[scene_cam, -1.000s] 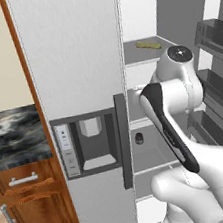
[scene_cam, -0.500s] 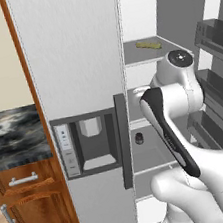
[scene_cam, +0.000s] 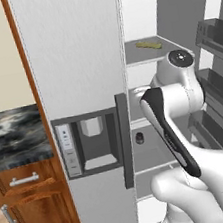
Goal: Pick the egg and butter from the fridge and place them by the bowl for mixing.
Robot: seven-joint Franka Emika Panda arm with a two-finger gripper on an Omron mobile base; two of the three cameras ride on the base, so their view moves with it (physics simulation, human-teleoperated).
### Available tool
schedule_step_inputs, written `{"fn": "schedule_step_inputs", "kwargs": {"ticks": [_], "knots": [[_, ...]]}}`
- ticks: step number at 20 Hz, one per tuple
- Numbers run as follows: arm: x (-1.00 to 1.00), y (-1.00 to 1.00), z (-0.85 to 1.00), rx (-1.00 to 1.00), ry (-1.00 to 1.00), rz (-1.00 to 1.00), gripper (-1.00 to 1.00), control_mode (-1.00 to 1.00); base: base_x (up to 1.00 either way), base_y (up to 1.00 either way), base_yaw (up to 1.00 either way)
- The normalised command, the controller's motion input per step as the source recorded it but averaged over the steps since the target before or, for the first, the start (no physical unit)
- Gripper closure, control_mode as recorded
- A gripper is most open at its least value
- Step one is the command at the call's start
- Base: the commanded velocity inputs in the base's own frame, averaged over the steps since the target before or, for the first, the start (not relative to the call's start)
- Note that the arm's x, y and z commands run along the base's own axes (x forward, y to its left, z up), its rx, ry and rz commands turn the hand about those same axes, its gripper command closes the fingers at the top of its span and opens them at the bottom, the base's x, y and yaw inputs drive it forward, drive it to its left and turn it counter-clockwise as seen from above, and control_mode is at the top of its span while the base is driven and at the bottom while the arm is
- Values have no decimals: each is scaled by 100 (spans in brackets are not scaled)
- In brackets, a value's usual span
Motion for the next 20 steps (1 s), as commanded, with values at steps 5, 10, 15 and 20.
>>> {"fn": "schedule_step_inputs", "kwargs": {"ticks": [5,10,15,20], "knots": [[0,0,0,0,0,0,100,100,-12,69,-11],[0,0,0,0,0,0,100,100,-11,78,-13],[0,0,0,0,0,0,100,100,-16,79,-13],[0,0,0,0,0,0,100,100,-18,79,-13]]}}
